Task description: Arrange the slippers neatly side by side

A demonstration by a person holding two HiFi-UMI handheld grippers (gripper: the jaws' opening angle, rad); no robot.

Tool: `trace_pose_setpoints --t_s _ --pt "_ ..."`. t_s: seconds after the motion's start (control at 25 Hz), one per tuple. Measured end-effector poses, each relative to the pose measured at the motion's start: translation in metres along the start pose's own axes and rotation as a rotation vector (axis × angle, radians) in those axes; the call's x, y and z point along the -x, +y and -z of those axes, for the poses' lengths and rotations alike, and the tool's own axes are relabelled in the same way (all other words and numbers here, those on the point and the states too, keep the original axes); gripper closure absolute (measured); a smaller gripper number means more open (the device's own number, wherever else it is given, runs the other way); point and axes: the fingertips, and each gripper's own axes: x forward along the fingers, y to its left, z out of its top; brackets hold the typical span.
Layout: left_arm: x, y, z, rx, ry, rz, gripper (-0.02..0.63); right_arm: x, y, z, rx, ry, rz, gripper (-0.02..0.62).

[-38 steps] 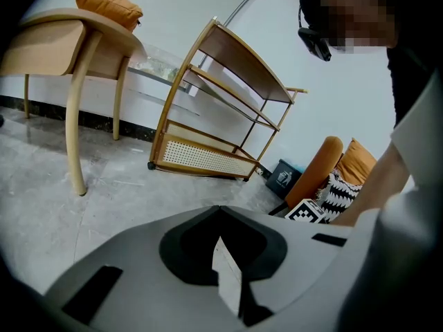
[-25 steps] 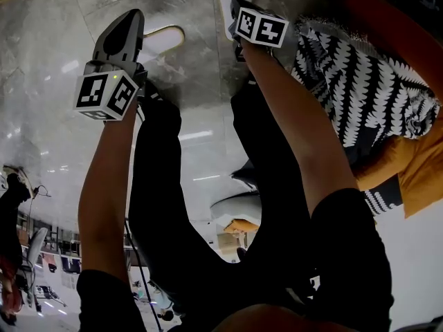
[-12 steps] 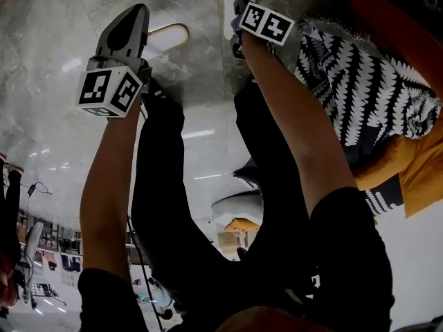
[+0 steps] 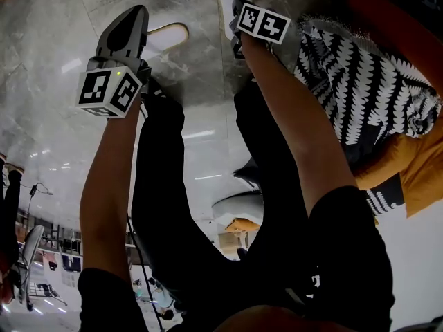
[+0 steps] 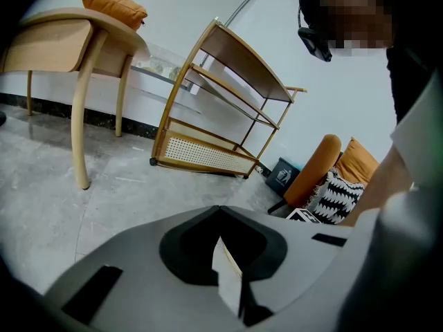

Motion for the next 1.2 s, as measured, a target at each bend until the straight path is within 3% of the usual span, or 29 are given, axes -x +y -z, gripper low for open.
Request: trace_pose_setpoints --t_s 0.56,0.6,0.64,0.72,1.0,1.2 --pt "0.002 -0.002 -0.004 -0.011 -0.001 0.001 0.592 -0.001 0.001 -0.002 0.066 0.022 -0.022 0.554" --pt "0.003 -0.003 -0.003 -0.011 0.001 0.002 0.592 0.000 0.003 -0.001 0.074 0.027 -0.030 0.545" --pt "0.003 -0.003 -0.004 -0.010 0.002 0.002 0.592 0.001 0.004 0.000 0.079 0.031 -0.031 0.490" --pt "0.005 -0.004 -0.005 -0.003 0.007 -0.003 0.592 0.008 0.005 -0.002 0.085 0.027 -0.016 0.471" --pt "0.029 -0.012 -0.006 0.121 0.037 -0.065 0.592 0.074 0.010 -0.025 0.116 -0.036 0.024 0.494" --pt "0.051 -0.045 -0.020 0.170 0.054 -0.085 0.592 0.137 0.025 -0.048 0.180 -0.123 -0.026 0.531"
